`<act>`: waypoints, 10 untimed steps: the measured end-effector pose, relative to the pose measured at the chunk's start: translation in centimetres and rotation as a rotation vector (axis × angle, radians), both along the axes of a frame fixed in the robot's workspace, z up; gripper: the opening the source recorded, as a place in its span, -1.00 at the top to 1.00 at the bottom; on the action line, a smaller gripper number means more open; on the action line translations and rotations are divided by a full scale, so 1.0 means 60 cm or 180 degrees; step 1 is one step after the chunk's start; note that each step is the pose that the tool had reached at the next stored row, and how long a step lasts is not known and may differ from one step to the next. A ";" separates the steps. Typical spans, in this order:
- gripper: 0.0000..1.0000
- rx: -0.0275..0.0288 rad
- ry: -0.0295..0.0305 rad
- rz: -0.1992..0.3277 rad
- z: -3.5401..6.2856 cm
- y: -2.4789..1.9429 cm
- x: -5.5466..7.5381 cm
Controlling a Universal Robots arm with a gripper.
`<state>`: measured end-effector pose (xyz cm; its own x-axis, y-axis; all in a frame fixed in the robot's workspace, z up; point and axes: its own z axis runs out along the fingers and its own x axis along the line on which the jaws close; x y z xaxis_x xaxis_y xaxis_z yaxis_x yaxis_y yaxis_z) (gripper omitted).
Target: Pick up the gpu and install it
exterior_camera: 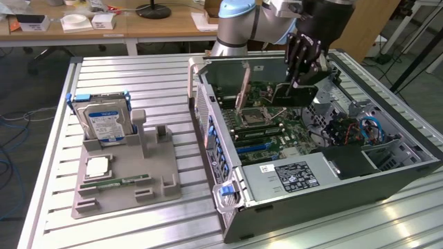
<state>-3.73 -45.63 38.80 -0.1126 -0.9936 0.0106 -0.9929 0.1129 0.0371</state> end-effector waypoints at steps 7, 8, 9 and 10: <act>0.47 0.0000 0.0000 0.0235 -0.024 0.0001 0.001; 0.47 0.0000 0.0000 0.0198 -0.027 0.0002 0.001; 0.47 0.0000 0.0000 0.0163 -0.030 0.0003 0.001; 0.47 0.0000 0.0000 0.0122 -0.033 0.0003 0.001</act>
<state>-3.64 -45.61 36.80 -0.0746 -0.9972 0.0106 -0.9965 0.0750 0.0370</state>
